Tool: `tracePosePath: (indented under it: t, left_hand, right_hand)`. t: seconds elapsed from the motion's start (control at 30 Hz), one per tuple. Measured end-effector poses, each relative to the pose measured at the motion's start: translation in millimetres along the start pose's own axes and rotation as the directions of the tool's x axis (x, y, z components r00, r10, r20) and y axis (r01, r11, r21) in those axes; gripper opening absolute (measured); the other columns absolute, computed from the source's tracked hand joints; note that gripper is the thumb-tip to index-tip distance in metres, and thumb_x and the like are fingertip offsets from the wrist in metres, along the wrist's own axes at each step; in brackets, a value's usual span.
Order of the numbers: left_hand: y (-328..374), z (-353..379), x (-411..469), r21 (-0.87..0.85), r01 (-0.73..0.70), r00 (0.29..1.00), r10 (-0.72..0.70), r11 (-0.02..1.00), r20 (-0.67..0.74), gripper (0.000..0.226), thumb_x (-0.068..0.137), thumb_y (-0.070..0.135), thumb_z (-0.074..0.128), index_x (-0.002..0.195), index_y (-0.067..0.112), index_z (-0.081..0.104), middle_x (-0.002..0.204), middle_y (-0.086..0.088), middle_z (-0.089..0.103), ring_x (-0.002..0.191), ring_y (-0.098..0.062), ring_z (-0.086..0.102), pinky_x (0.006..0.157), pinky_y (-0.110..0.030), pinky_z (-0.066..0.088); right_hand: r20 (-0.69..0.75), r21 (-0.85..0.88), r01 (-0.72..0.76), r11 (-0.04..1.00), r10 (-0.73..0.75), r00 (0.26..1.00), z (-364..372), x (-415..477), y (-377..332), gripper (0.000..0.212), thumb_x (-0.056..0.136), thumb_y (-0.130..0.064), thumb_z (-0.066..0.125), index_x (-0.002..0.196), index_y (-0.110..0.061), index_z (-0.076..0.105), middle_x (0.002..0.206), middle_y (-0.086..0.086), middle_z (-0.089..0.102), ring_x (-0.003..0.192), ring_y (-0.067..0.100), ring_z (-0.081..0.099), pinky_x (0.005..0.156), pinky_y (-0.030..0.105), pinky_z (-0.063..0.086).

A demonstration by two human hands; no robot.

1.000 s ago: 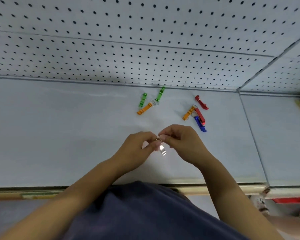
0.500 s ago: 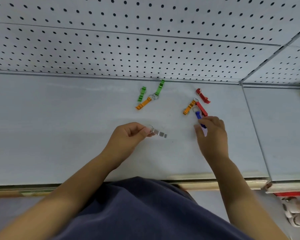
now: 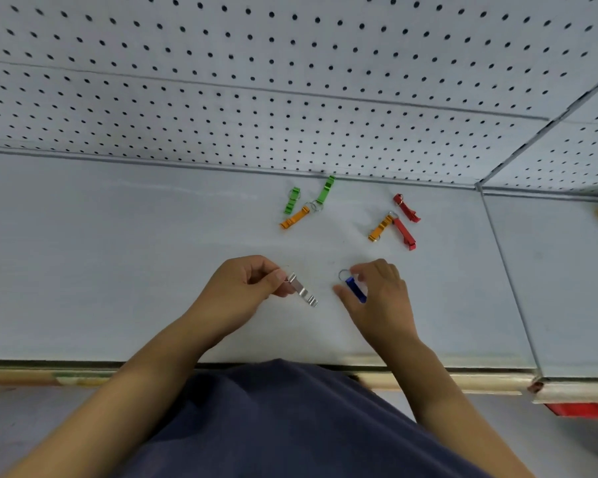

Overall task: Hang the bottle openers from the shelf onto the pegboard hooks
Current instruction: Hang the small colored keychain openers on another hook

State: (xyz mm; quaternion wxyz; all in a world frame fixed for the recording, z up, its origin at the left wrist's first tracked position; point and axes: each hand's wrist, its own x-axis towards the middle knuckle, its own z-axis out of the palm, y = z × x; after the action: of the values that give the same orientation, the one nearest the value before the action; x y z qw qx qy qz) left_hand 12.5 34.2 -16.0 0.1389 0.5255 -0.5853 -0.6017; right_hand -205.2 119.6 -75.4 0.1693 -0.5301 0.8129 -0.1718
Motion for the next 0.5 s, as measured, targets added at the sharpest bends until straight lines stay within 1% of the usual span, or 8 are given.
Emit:
tracePosePath:
  t: [0.1, 0.17, 0.23, 0.3, 0.4, 0.47, 0.5]
  left_hand:
    - [8, -10, -13, 0.001, -0.046, 0.997, 0.046, 0.999, -0.055, 0.018, 0.1, 0.021, 0.058, 0.095, 0.015, 0.074, 0.09, 0.008, 0.079, 0.087, -0.001, 0.073, 0.083, -0.022, 0.049]
    - [13, -18, -22, -0.008, -0.074, 0.992, 0.073, 0.997, -0.103, 0.019, 0.1, 0.023, 0.059, 0.093, 0.017, 0.074, 0.089, 0.009, 0.079, 0.087, -0.001, 0.072, 0.083, -0.023, 0.049]
    - [17, -26, -32, -0.022, -0.105, 0.983, 0.101, 0.994, -0.156, 0.019, 0.099, 0.026, 0.06, 0.092, 0.018, 0.075, 0.088, 0.008, 0.079, 0.087, -0.001, 0.073, 0.088, -0.027, 0.051]
    - [19, -33, -41, -0.05, -0.129, 0.971, 0.116, 0.99, -0.209, 0.018, 0.098, 0.026, 0.06, 0.092, 0.018, 0.075, 0.087, 0.007, 0.079, 0.087, -0.003, 0.073, 0.093, -0.032, 0.053]
    - [18, -41, -53, -0.095, -0.122, 0.958, 0.093, 0.988, -0.271, 0.017, 0.098, 0.023, 0.061, 0.091, 0.017, 0.075, 0.085, 0.007, 0.079, 0.086, -0.004, 0.074, 0.097, -0.037, 0.053]
    - [16, -44, -61, -0.105, -0.121, 0.952, 0.086, 0.987, -0.293, 0.017, 0.098, 0.022, 0.061, 0.091, 0.018, 0.076, 0.085, 0.007, 0.079, 0.086, -0.004, 0.074, 0.098, -0.04, 0.053]
    - [14, -46, -66, -0.105, -0.123, 0.95, 0.086, 0.987, -0.3, 0.017, 0.098, 0.022, 0.061, 0.091, 0.018, 0.076, 0.085, 0.007, 0.079, 0.086, -0.004, 0.074, 0.099, -0.04, 0.053]
  right_hand:
    - [0.019, -0.008, 0.024, 1.0, -0.024, 1.0, 0, 5, -5, 0.02, 0.095, -0.036, 0.064, 0.109, -0.021, 0.066, 0.106, -0.007, 0.058, 0.103, 0.013, 0.053, 0.093, 0.029, 0.046]
    - [0.029, 0.011, 0.054, 0.998, -0.055, 0.998, -1, 9, -6, 0.014, 0.094, -0.032, 0.066, 0.103, -0.022, 0.068, 0.102, -0.007, 0.059, 0.101, 0.015, 0.053, 0.091, 0.031, 0.047]
    - [0.063, 0.048, 0.059, 0.997, -0.062, 0.996, -3, 14, -7, 0.013, 0.092, -0.033, 0.068, 0.1, -0.022, 0.068, 0.101, -0.007, 0.059, 0.102, 0.015, 0.051, 0.091, 0.033, 0.046]
    - [0.125, 0.022, 0.055, 0.998, -0.057, 0.991, -4, 18, -12, 0.015, 0.093, -0.033, 0.068, 0.101, -0.021, 0.064, 0.104, -0.005, 0.057, 0.104, 0.016, 0.048, 0.092, 0.033, 0.044]
    - [0.195, -0.003, 0.029, 1.0, -0.028, 0.98, -4, 21, -20, 0.017, 0.093, -0.032, 0.068, 0.099, -0.019, 0.057, 0.105, -0.001, 0.054, 0.106, 0.019, 0.043, 0.091, 0.033, 0.042]
    - [0.201, 0.041, 0.011, 0.999, -0.019, 0.979, -2, 19, -24, 0.019, 0.091, -0.029, 0.071, 0.097, -0.018, 0.055, 0.103, 0.0, 0.054, 0.103, 0.019, 0.044, 0.087, 0.031, 0.042]
    - [0.187, 0.074, 0.002, 0.997, -0.016, 0.982, -1, 18, -26, 0.019, 0.09, -0.026, 0.072, 0.095, -0.018, 0.056, 0.1, 0.0, 0.056, 0.1, 0.019, 0.048, 0.083, 0.029, 0.042]
